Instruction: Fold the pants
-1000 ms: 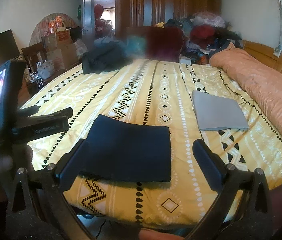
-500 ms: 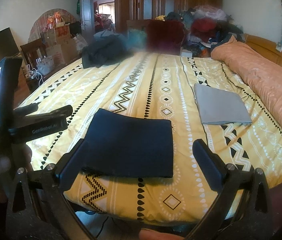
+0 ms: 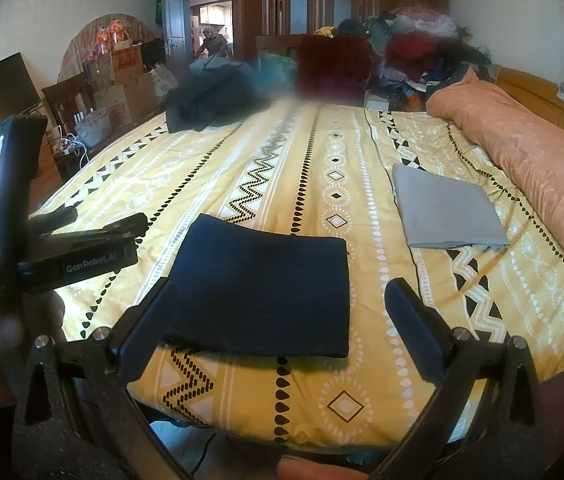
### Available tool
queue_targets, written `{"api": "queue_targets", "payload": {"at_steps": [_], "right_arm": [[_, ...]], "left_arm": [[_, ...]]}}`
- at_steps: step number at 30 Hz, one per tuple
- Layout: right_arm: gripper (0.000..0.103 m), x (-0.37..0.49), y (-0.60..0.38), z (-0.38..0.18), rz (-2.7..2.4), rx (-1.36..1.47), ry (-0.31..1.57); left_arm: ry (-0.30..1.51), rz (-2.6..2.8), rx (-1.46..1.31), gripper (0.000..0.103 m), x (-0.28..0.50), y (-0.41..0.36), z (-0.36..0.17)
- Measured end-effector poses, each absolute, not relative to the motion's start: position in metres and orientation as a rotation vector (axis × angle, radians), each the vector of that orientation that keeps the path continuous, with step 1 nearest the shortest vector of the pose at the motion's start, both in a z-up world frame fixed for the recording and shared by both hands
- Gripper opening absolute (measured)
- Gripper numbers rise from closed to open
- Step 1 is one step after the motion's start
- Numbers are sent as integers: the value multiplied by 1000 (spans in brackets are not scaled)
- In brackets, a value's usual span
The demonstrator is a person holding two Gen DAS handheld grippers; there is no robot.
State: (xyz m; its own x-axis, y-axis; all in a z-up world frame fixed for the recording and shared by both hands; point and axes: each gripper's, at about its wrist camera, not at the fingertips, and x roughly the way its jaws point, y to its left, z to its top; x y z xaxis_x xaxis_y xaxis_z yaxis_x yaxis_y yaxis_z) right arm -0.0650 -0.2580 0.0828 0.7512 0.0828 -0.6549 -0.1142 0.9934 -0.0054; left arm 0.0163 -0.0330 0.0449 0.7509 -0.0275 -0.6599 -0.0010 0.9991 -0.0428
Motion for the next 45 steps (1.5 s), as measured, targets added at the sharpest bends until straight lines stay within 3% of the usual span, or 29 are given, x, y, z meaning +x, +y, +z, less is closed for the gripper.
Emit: {"api": "queue_targets", "payload": {"at_steps": [45], "right_arm": [[102, -50, -259, 74, 127, -22, 736]], "left_arm": [[748, -21, -37, 103, 27, -28, 35]]}}
